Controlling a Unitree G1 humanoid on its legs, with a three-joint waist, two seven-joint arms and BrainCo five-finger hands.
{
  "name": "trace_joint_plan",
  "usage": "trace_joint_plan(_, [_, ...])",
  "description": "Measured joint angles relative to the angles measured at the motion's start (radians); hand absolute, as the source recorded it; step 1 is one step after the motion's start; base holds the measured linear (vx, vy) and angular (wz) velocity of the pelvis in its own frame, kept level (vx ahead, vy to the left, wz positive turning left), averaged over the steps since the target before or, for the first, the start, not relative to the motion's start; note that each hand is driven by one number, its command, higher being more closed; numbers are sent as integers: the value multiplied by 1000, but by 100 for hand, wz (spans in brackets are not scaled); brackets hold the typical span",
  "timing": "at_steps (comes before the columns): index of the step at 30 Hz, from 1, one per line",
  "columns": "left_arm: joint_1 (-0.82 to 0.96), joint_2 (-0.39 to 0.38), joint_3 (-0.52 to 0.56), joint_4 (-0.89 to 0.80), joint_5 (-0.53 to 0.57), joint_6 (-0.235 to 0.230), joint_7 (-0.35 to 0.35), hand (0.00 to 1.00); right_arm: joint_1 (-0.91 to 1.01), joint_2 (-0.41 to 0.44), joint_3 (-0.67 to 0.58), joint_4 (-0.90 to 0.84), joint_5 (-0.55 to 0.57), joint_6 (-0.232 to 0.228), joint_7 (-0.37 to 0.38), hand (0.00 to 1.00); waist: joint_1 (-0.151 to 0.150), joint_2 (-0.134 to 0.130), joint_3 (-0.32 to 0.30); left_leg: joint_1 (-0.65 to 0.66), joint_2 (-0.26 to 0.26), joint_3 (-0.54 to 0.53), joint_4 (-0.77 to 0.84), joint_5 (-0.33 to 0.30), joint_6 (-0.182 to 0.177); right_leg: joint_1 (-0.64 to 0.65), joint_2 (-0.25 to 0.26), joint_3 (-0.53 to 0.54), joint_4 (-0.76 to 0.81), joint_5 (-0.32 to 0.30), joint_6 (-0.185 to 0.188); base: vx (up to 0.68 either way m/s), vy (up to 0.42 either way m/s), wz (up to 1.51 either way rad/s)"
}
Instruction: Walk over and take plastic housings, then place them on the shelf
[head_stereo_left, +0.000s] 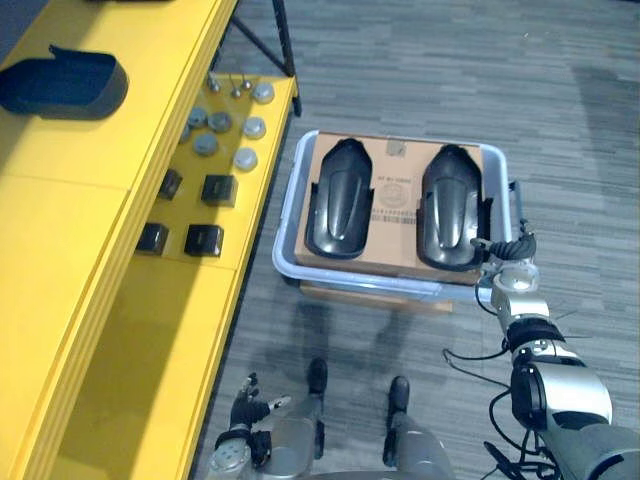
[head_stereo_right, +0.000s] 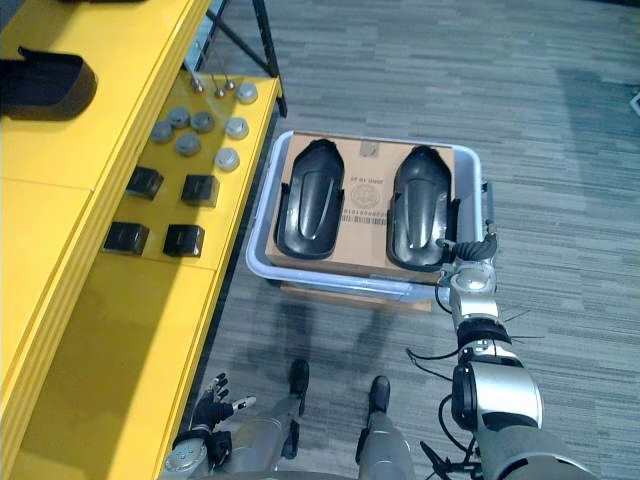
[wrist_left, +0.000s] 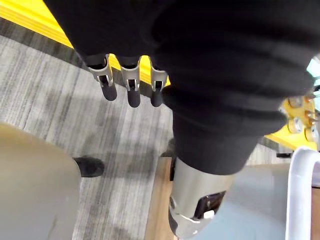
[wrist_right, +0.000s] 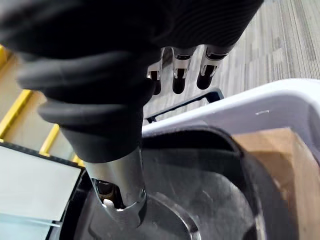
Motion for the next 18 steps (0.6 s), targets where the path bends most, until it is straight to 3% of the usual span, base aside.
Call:
trace_joint_plan(1, [-4, 1, -4, 0, -1, -5, 1, 0, -22, -13, 0, 26, 5, 1, 0, 100, -1, 2, 9, -6, -1, -4, -8, 9, 3, -8, 0, -3, -1, 1, 0, 57, 6, 6])
trace_joint_plan(7, [-50, 1, -20, -1, -19, -6, 19, 0, -105, -40, 8, 99, 28, 18, -2, 100, 0, 5, 56, -20, -4, -20, -19, 17, 6, -18, -1, -20, -3, 0, -2, 83, -17, 8])
trace_joint_plan(18, [-68, 0, -21, 3, -37, -5, 27, 0, -63, -34, 16, 29, 83, 9, -41, 100, -1, 0, 59, 9, -1, -4, -21, 16, 5, 0, 0, -1, 0, -1, -9, 44, -20, -5])
